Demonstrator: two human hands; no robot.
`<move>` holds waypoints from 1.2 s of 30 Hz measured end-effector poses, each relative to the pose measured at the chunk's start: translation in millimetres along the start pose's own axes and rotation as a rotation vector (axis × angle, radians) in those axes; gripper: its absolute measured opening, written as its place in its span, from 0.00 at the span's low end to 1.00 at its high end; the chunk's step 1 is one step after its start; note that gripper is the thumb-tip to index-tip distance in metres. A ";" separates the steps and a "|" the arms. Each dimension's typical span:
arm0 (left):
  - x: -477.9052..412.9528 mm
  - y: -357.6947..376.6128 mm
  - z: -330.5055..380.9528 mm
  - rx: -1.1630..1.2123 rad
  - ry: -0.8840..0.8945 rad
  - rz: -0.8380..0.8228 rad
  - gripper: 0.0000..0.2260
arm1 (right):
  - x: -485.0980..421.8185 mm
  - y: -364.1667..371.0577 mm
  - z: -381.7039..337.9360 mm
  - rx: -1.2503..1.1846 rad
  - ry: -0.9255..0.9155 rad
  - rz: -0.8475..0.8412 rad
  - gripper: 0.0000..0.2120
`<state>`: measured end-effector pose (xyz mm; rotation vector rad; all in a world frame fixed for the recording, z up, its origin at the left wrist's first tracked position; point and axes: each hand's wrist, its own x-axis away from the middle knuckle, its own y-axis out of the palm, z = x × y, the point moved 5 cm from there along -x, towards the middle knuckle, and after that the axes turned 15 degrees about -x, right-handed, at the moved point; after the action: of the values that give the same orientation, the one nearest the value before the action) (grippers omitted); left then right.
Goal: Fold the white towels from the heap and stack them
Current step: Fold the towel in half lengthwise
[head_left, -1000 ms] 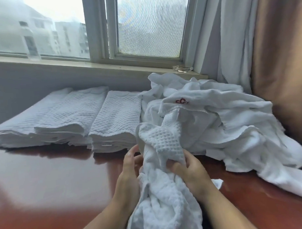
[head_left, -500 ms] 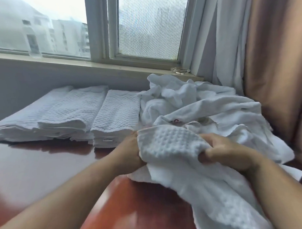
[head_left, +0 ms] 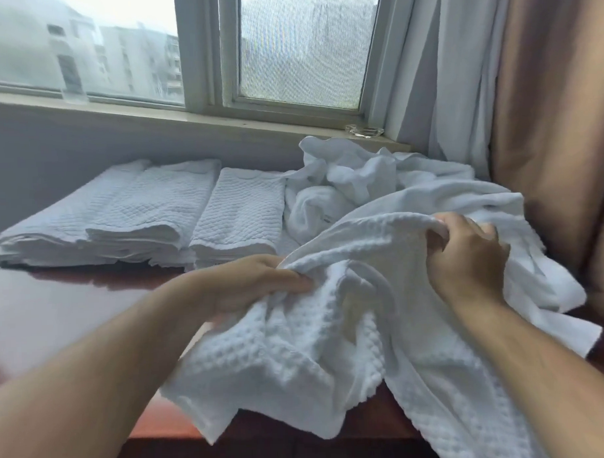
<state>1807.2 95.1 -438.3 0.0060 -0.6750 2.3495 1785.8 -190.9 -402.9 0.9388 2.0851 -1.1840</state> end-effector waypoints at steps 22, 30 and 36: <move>1.1 -44.7 -79.6 -0.625 -0.290 0.394 0.30 | 109.9 104.7 -58.4 -0.450 0.018 -1.014 0.14; 52.6 -23.0 -99.2 -0.282 -0.174 -0.022 0.09 | 111.3 114.2 -85.0 -0.395 -0.075 -1.053 0.37; 70.1 -35.5 -109.0 0.161 -0.318 0.251 0.12 | 126.9 124.0 -104.5 -0.480 -0.096 -1.181 0.11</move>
<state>1794.2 212.0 -503.4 0.3950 -0.6657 2.6705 1794.8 -15.7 -510.7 -0.6826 2.6788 -1.0375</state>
